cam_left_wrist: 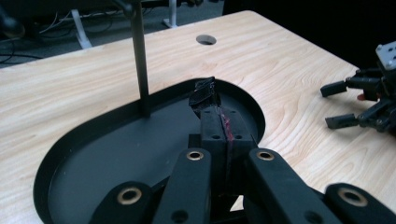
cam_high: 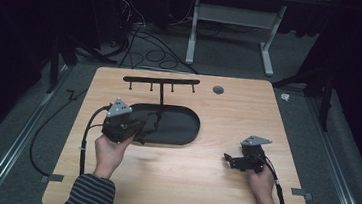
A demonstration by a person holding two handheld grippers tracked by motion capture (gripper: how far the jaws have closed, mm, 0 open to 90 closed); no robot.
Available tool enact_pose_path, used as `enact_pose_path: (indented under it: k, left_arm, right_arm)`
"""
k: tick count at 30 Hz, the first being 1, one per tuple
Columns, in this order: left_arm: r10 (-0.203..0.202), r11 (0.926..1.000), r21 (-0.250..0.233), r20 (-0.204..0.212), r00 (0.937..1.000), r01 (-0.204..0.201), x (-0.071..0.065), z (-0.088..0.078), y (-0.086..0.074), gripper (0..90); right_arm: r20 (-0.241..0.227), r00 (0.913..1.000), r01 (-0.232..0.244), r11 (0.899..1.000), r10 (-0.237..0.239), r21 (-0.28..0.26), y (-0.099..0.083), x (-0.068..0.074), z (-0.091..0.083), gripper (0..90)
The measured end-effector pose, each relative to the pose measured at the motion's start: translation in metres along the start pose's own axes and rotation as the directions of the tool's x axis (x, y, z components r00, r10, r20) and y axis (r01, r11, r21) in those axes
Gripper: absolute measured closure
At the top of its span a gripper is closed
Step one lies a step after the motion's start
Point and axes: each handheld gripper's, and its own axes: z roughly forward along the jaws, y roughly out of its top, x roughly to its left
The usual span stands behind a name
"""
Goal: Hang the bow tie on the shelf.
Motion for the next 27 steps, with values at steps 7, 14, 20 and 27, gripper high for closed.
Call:
enact_pose_path:
  k: [7, 14, 20, 27]
  left_arm:
    - [0.01, 0.9997, -0.021, -0.002, 0.9999, -0.01, 0.003, 0.002, 0.014, 89.7]
    - [0.0, 0.9991, -0.042, -0.003, 1.0, -0.001, 0.01, 0.005, 0.025, 89.7]
    - [0.011, 0.9994, -0.033, -0.018, 0.9998, -0.012, 0.015, 0.01, 0.034, 89.7]
    - [-0.002, 0.9987, -0.05, -0.03, 0.9995, 0.001, 0.022, 0.012, 0.044, 89.7]
  right_arm:
    - [0.0, 1.0, 0.0, 1.0, 0.0, 0.0, 0.0, 0.0, 0.0, 14.4]
    - [0.0, 1.0, 0.0, 1.0, 0.0, 0.0, 0.0, 0.0, 0.0, 14.4]
    - [0.0, 1.0, 0.0, 1.0, 0.0, 0.0, 0.0, 0.0, 0.0, 14.4]
    - [0.0, 1.0, 0.0, 1.0, 0.0, 0.0, 0.0, 0.0, 0.0, 14.4]
